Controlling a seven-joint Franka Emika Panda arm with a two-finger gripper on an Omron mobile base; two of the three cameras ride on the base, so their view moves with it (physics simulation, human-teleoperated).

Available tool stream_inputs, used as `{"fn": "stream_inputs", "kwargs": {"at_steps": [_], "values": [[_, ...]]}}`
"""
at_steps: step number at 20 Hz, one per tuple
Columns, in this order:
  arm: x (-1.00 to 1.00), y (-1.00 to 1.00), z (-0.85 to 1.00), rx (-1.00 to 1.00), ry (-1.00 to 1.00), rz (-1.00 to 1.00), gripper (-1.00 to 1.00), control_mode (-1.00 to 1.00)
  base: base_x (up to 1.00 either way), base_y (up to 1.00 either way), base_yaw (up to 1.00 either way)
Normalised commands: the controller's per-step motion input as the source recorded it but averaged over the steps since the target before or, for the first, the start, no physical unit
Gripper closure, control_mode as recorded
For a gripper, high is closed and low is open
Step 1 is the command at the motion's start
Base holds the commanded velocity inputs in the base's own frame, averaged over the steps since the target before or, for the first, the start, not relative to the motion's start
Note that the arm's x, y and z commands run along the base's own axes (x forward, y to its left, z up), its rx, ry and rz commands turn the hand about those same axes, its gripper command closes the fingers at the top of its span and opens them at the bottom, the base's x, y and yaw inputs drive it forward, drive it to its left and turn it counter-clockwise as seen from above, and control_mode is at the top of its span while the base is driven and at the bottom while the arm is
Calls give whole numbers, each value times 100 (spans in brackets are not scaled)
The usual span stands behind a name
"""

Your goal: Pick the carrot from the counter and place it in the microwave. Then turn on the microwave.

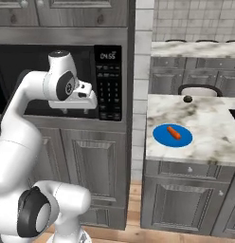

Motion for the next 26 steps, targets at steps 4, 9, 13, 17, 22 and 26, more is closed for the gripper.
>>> {"fn": "stream_inputs", "kwargs": {"at_steps": [4, 9, 13, 17, 22, 26], "values": [[0, 0, 0, 0, 0, 0, -100, 100, -10, -37, -4], [0, 0, 0, 0, 0, 0, -100, 100, -9, -36, -3], [0, 0, 0, 0, 0, 0, -100, 100, -8, -36, -3], [0, 0, 0, 0, 0, 0, -100, 100, -3, -34, -2], [0, 0, 0, 0, 0, 0, -100, 100, 0, -34, -1], [0, 0, 0, 0, 0, 0, -100, 100, 0, -30, 0]]}}
